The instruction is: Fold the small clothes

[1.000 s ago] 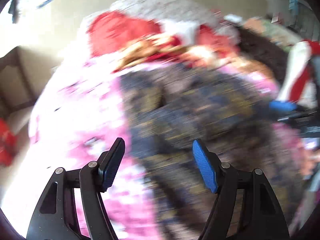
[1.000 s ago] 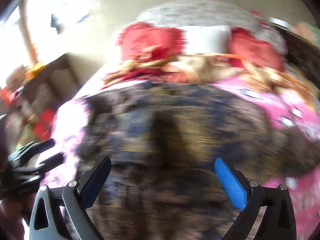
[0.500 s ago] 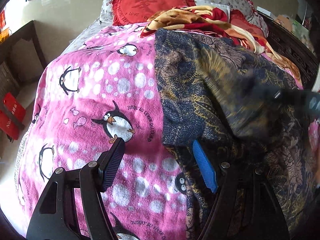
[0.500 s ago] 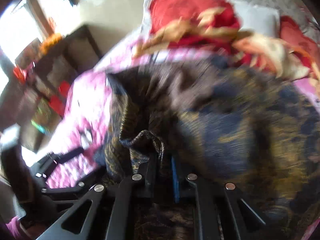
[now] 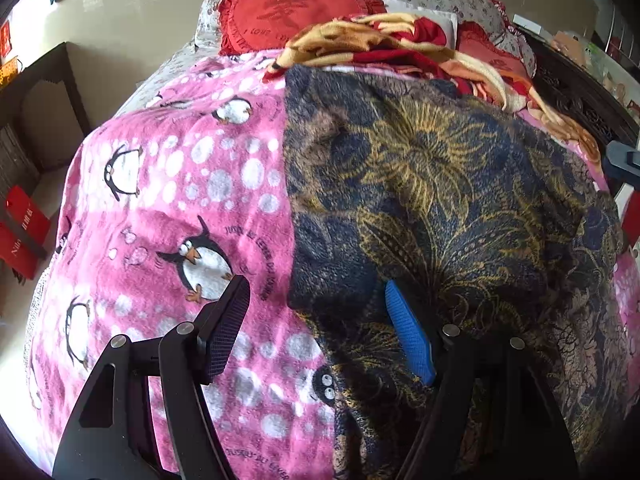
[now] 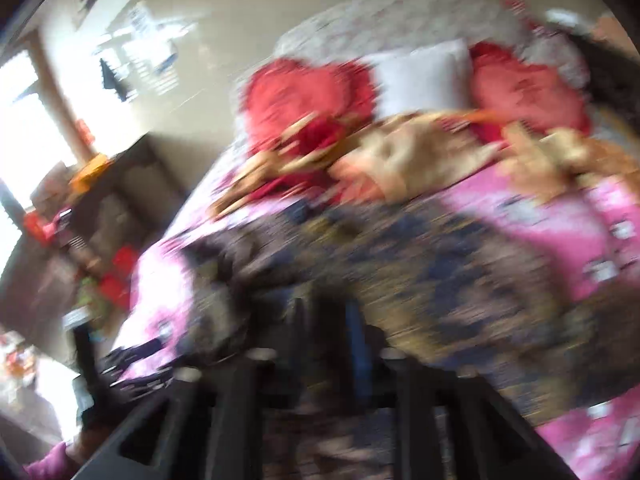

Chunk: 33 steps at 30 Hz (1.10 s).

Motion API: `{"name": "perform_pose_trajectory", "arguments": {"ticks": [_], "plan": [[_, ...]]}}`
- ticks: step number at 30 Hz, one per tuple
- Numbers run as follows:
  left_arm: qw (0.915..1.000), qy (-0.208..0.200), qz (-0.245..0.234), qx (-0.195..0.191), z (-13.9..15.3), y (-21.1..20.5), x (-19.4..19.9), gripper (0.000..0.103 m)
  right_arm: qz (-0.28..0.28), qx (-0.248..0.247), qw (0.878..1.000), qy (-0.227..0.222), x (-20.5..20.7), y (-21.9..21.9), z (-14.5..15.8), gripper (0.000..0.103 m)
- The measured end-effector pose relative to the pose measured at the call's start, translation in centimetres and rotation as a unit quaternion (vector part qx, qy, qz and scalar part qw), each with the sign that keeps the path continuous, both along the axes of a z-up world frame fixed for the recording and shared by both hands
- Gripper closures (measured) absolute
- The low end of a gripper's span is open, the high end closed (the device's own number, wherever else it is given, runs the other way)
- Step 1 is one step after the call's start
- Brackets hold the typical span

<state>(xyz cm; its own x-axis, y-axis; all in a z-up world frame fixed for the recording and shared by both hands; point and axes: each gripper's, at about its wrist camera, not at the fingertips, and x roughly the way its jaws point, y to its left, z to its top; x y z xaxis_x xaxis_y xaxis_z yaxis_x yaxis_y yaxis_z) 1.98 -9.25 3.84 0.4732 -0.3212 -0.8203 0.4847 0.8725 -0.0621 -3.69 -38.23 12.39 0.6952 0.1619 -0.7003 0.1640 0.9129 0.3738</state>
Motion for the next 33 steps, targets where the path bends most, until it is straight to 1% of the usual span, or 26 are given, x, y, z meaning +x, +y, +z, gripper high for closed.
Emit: {"name": "perform_pose_trajectory", "arguments": {"ticks": [1, 2, 3, 5, 6, 7, 8, 9, 10, 12, 14, 16, 17, 18, 20, 22, 23, 24, 25, 27, 28, 29, 30, 31, 32, 33], "plan": [[1.0000, 0.002, -0.001, 0.002, -0.2, -0.1, 0.0, 0.032, 0.027, 0.020, 0.999, -0.001, 0.6, 1.2, -0.6, 0.040], [1.0000, 0.003, -0.001, 0.004, -0.4, -0.2, -0.1, 0.032, 0.051, 0.035, 0.998, -0.005, 1.0, 2.7, -1.1, 0.040], [1.0000, 0.002, -0.002, 0.006, -0.5, -0.2, -0.2, 0.032, 0.065, 0.040, 0.997, -0.006, 1.4, 3.8, -1.3, 0.040], [1.0000, 0.003, -0.001, 0.006, -0.6, -0.1, -0.2, 0.032, 0.080, 0.029, 0.996, 0.003, 2.7, 5.8, -2.3, 0.040], [1.0000, 0.005, 0.000, 0.004, -0.6, 0.0, -0.2, 0.032, 0.081, 0.021, 0.996, 0.011, 3.1, 6.3, -2.9, 0.044], [1.0000, 0.008, 0.001, 0.002, -0.5, 0.0, -0.1, 0.032, 0.084, 0.017, 0.996, 0.024, 3.7, 6.6, -3.6, 0.068], [1.0000, 0.008, 0.002, 0.001, -0.5, 0.1, -0.1, 0.032, 0.090, 0.017, 0.995, 0.036, 4.2, 6.7, -4.2, 0.096], [1.0000, 0.008, 0.002, 0.001, -0.4, 0.1, -0.1, 0.032, 0.087, 0.010, 0.995, 0.048, 4.4, 6.5, -4.8, 0.096], [1.0000, 0.005, 0.002, 0.001, -0.2, 0.2, -0.1, 0.032, 0.075, 0.004, 0.996, 0.043, 4.1, 5.9, -4.5, 0.096], [1.0000, -0.003, 0.001, -0.006, 0.3, 0.5, -0.2, 0.032, 0.049, 0.007, 0.999, 0.004, 2.4, 4.0, -2.6, 0.096], [0.9999, -0.003, -0.001, -0.016, 0.6, 0.6, -0.2, 0.032, 0.006, -0.012, 0.999, -0.036, 0.4, 1.2, 0.2, 0.097], [1.0000, -0.006, 0.003, -0.006, 0.6, 0.2, -0.2, 0.032, -0.038, -0.023, 0.997, -0.064, -1.3, -1.9, 2.0, 0.097], [1.0000, -0.006, 0.001, -0.002, 0.4, -0.1, -0.2, 0.032, -0.049, -0.010, 0.996, -0.070, -2.0, -3.2, 2.4, 0.097], [1.0000, -0.004, 0.001, 0.001, 0.2, -0.3, -0.2, 0.032, -0.063, -0.001, 0.996, -0.067, -2.7, -5.0, 2.5, 0.097], [1.0000, 0.003, 0.002, 0.005, -0.2, -0.7, -0.2, 0.032, -0.098, -0.027, 0.993, -0.059, -4.0, -6.3, 2.7, 0.097], [0.9999, 0.001, 0.005, 0.011, -0.5, -0.7, -0.3, 0.032, -0.142, -0.032, 0.988, -0.050, -5.3, -8.6, 2.5, 0.097], [0.9998, 0.000, 0.007, 0.016, -0.6, -0.6, -0.3, 0.032, -0.166, -0.043, 0.984, -0.040, -5.9, -9.9, 1.9, 0.097], [0.9998, 0.001, 0.009, 0.020, -0.8, -0.4, -0.3, 0.032, -0.181, -0.059, 0.981, -0.028, -6.1, -10.6, 1.3, 0.097], [0.9996, 0.001, 0.013, 0.023, -0.9, -0.2, -0.2, 0.032, -0.197, -0.072, 0.978, 0.000, -6.5, -11.8, 0.5, 0.097], [0.9995, 0.004, 0.020, 0.022, -0.9, 0.5, 0.1, 0.032, -0.204, -0.070, 0.973, 0.079, -6.4, -13.3, -2.1, 0.097], [0.9995, 0.007, 0.025, 0.019, -0.8, 0.9, 0.2, 0.032, -0.204, -0.065, 0.970, 0.111, -6.5, -13.5, -3.4, 0.097], [0.9994, 0.009, 0.028, 0.016, -0.7, 1.3, 0.2, 0.032, -0.216, -0.067, 0.966, 0.123, -7.0, -13.5, -3.9, 0.096], [0.9994, 0.009, 0.031, 0.014, -0.6, 1.7, 0.2, 0.032, -0.227, -0.075, 0.964, 0.121, -7.4, -13.3, -3.7, 0.091], [0.9993, 0.008, 0.033, 0.014, -0.5, 1.9, 0.1, 0.032, -0.239, -0.092, 0.961, 0.110, -7.7, -12.8, -2.9, 0.081], [0.9993, 0.008, 0.034, 0.014, -0.5, 2.2, 0.0, 0.032, -0.244, -0.112, 0.959, 0.086, -7.8, -11.8, -1.6, 0.067], [0.9993, 0.007, 0.034, 0.015, -0.4, 2.4, -0.2, 0.032, -0.234, -0.117, 0.963, 0.061, -7.7, -10.7, -0.6, 0.059]]}}
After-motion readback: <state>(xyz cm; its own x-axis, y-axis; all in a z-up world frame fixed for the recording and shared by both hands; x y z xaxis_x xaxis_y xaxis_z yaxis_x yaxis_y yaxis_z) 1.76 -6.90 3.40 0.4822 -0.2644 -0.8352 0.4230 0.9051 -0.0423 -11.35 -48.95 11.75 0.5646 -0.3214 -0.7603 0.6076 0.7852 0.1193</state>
